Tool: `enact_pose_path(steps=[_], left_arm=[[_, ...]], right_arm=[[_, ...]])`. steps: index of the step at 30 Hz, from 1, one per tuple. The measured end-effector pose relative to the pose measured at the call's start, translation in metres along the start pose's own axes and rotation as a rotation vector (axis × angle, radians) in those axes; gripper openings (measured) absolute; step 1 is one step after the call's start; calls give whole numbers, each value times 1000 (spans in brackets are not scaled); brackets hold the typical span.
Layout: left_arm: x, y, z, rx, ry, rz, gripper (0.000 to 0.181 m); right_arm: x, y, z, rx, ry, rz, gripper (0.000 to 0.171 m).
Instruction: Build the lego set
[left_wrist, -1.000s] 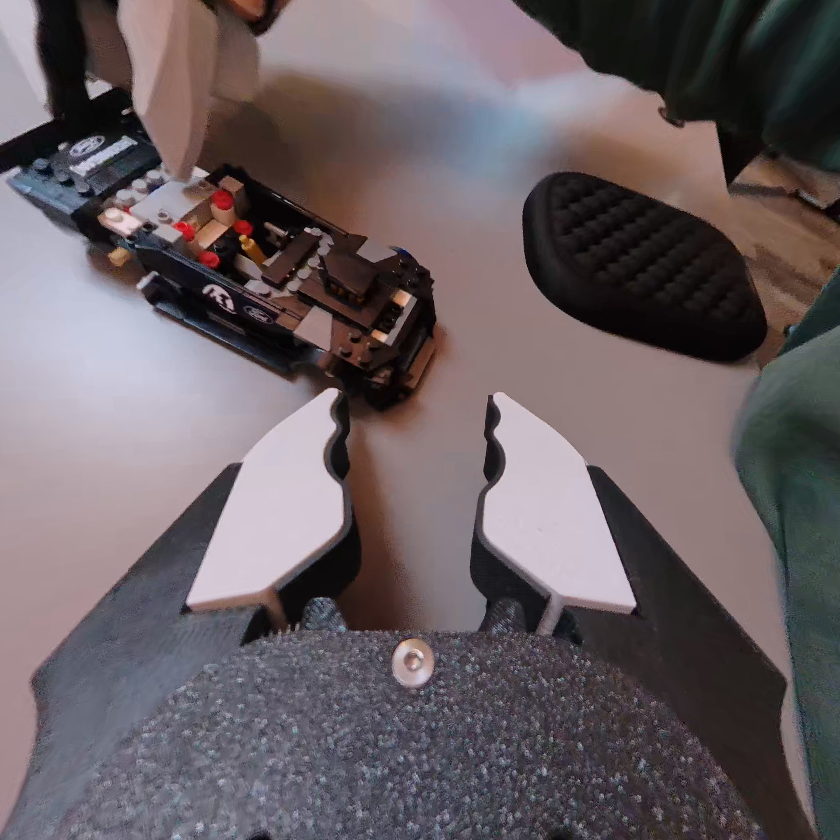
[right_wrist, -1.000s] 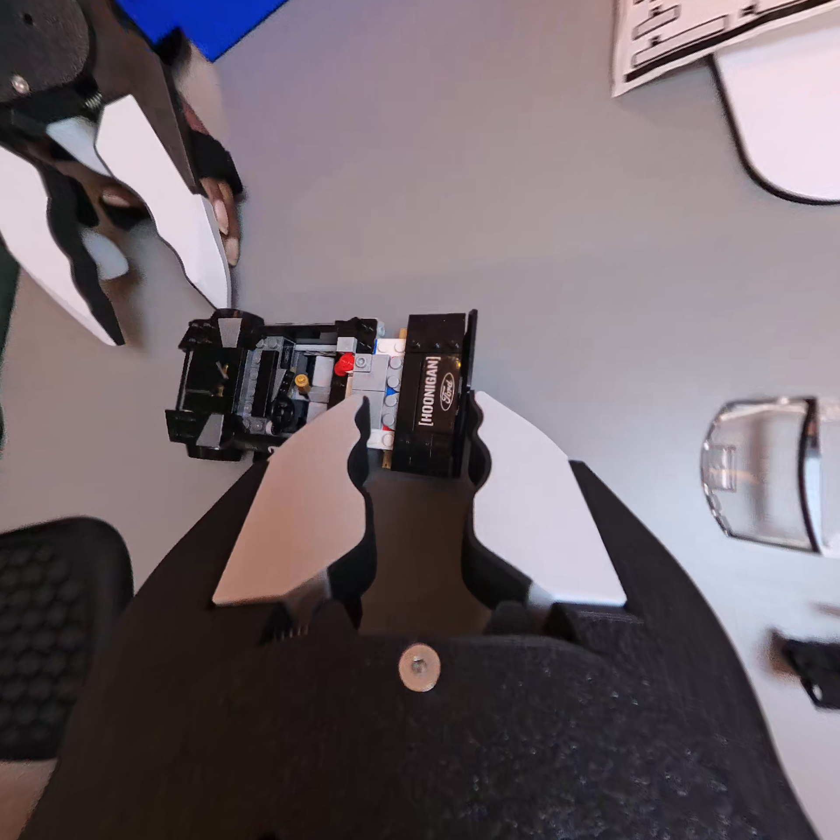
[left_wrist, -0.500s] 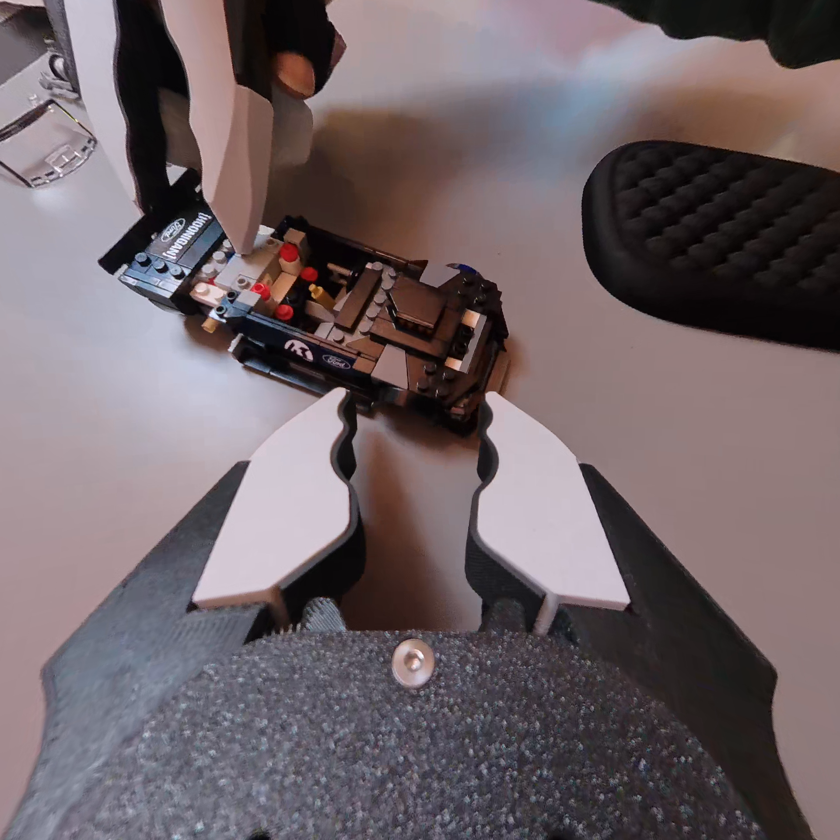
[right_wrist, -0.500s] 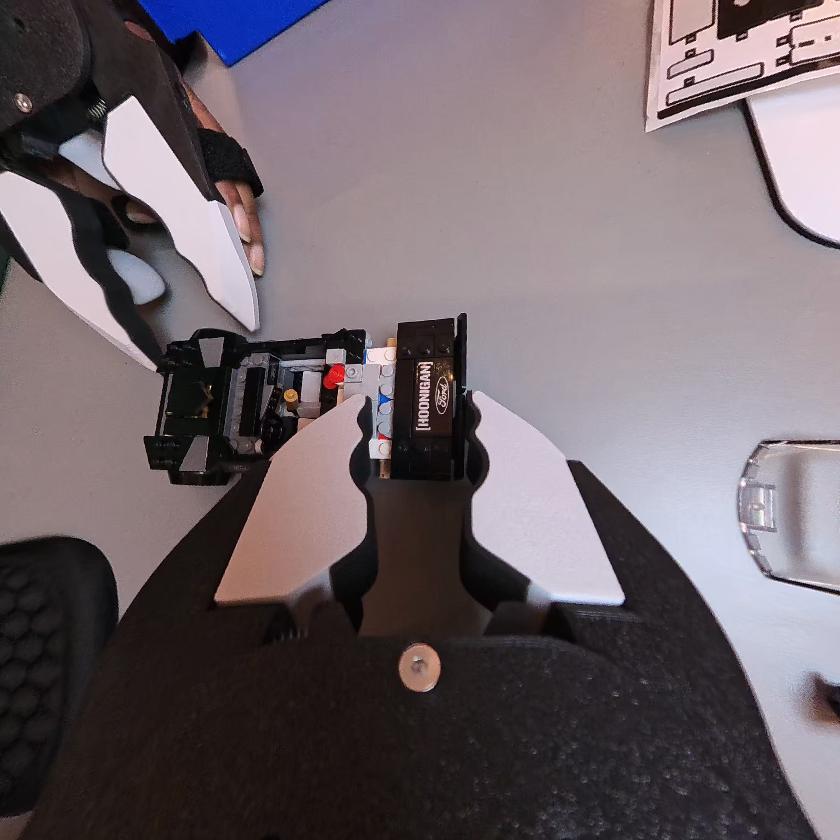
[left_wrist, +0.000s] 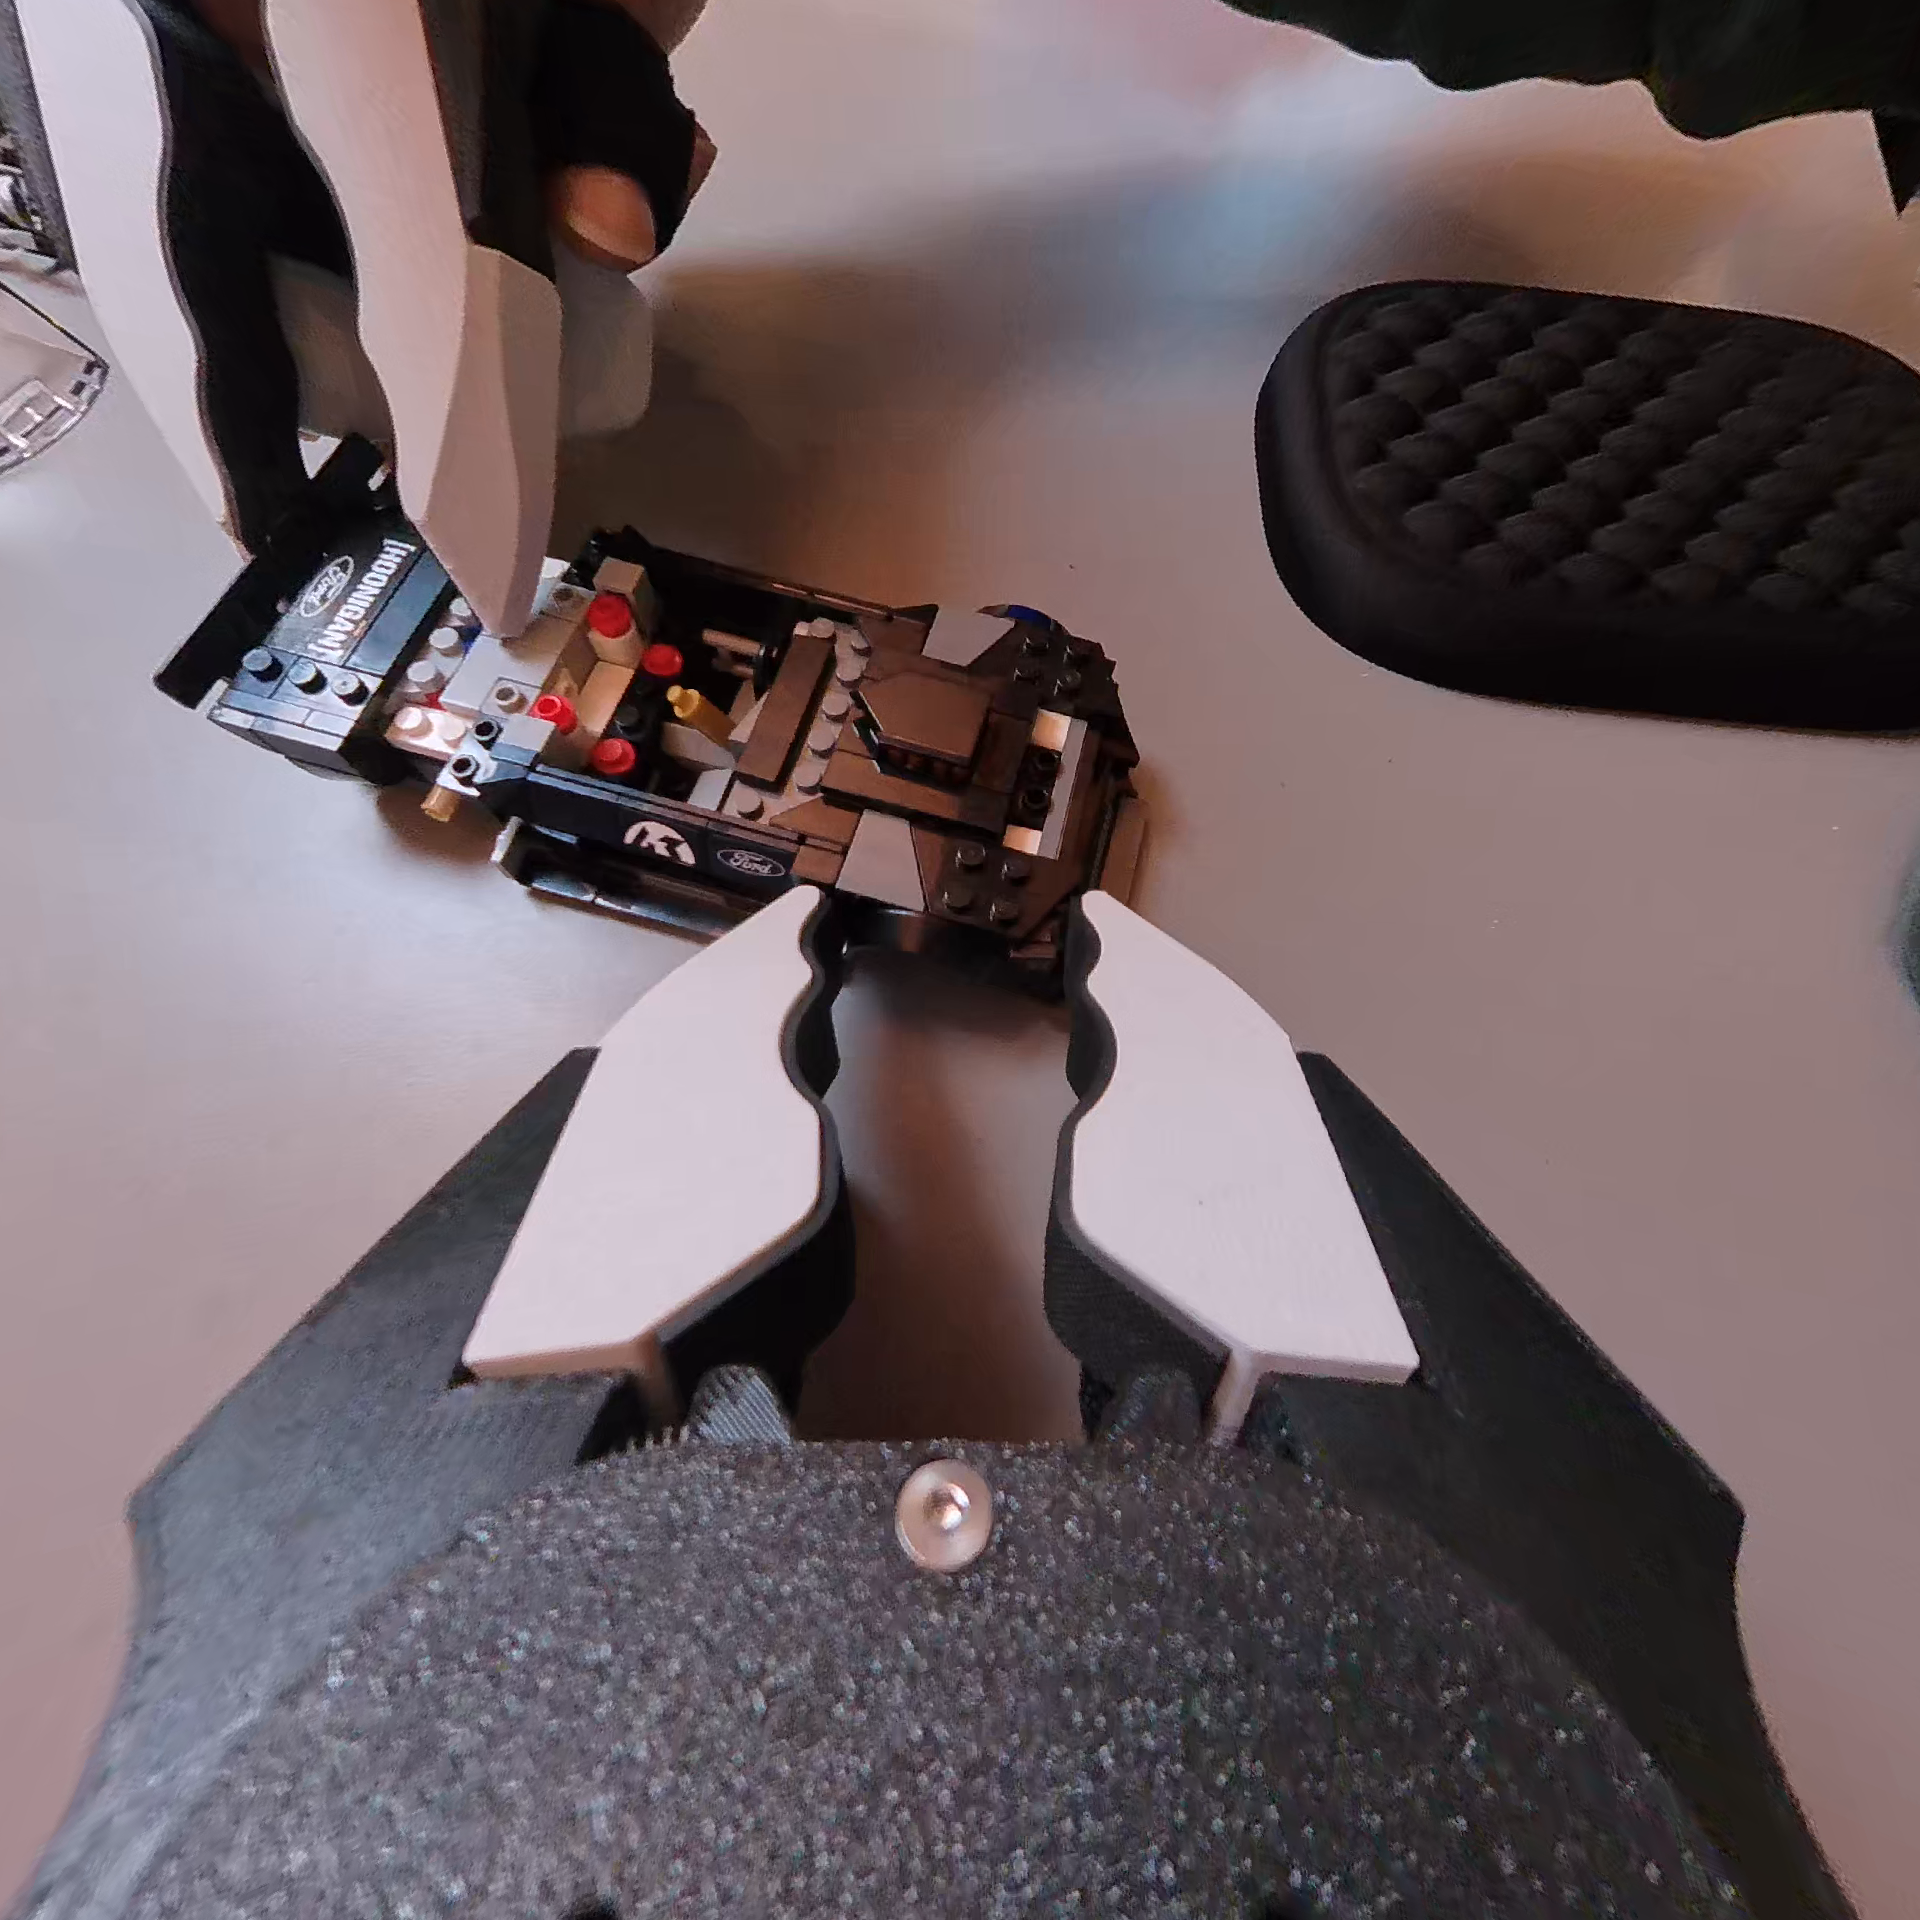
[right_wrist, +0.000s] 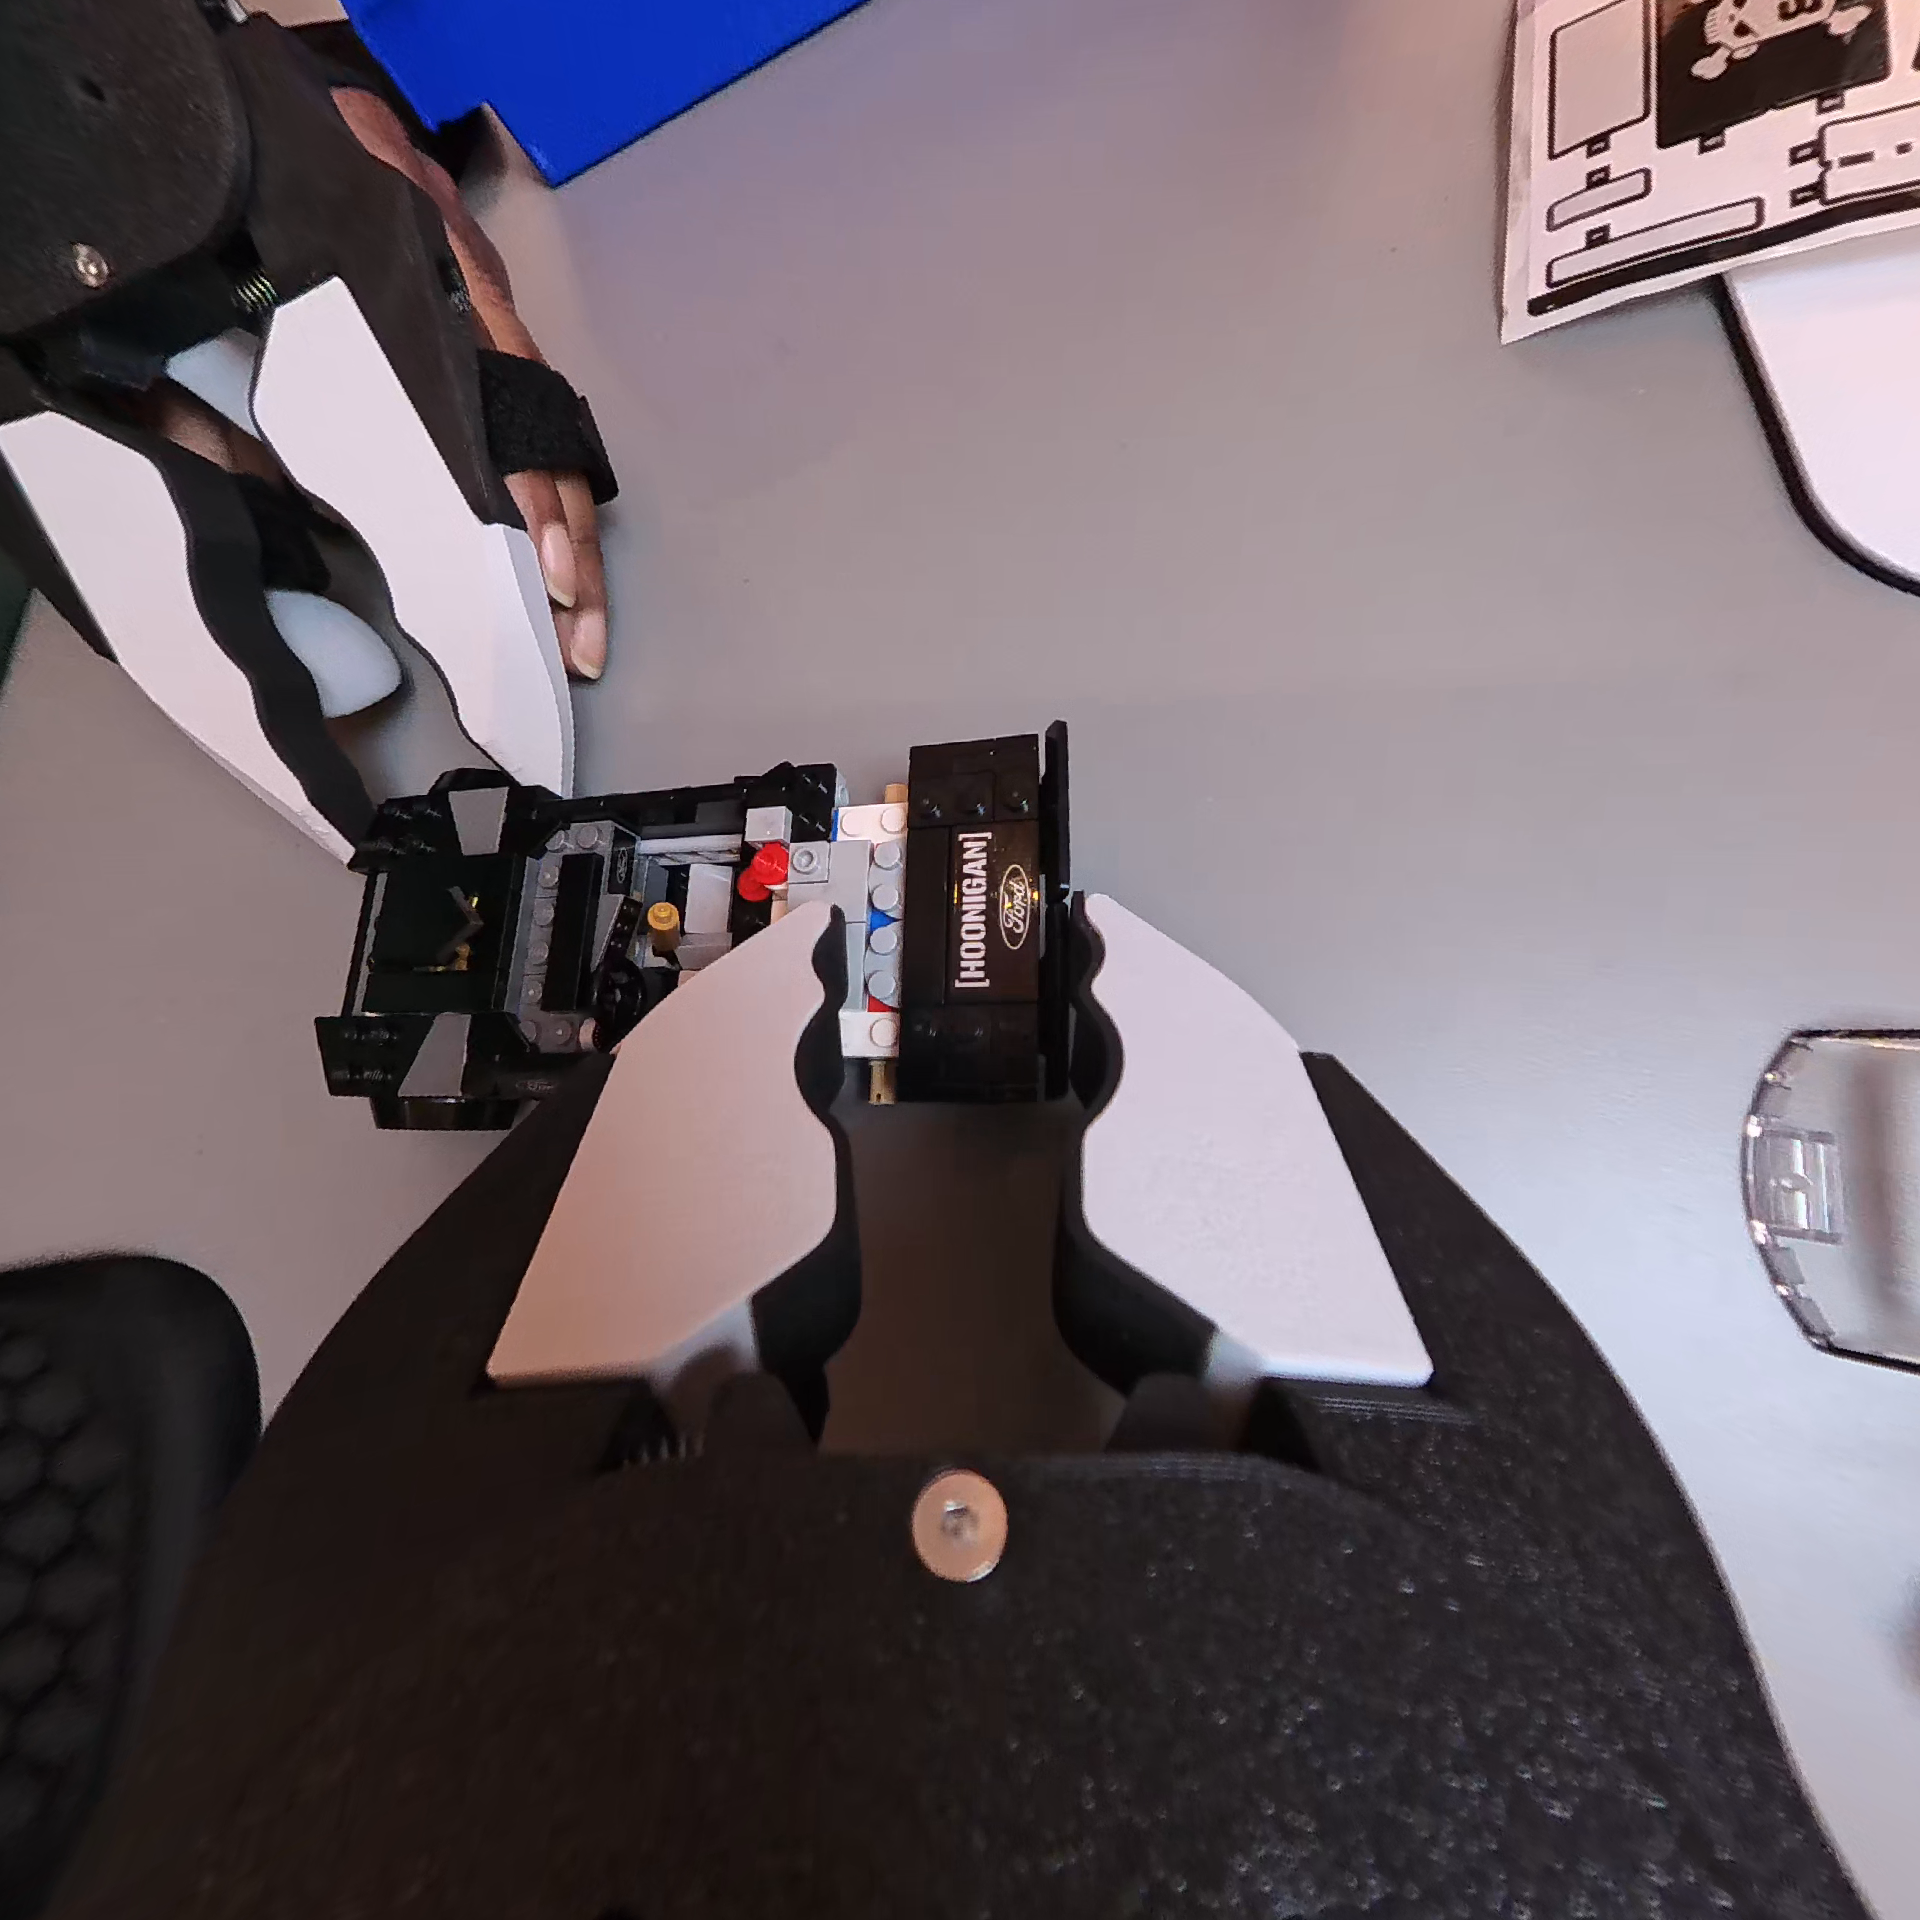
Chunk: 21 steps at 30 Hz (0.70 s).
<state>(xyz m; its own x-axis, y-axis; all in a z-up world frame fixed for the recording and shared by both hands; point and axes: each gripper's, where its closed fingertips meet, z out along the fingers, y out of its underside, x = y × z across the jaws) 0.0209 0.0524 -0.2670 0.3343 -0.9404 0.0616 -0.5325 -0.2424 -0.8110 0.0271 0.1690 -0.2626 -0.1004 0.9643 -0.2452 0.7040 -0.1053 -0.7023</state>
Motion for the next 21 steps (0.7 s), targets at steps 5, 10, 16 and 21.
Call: enact_pose_path(steps=[5, 10, 16, 21], left_arm=[[1, 0, 0, -3, 13, 34, 40], [1, 0, 1, -4, 16, 36, 40], [-2, -1, 0, 3, -3, 33, 48], [-1, -2, -1, 10, 4, 33, 50]], right_arm=[[-1, -1, 1, 19, 11, -1, 42], [-1, -2, 2, 45, 34, 2, 44], [-1, -7, -1, 88, 70, 11, 50], [1, -16, -19, 154, 152, 7, 53]])
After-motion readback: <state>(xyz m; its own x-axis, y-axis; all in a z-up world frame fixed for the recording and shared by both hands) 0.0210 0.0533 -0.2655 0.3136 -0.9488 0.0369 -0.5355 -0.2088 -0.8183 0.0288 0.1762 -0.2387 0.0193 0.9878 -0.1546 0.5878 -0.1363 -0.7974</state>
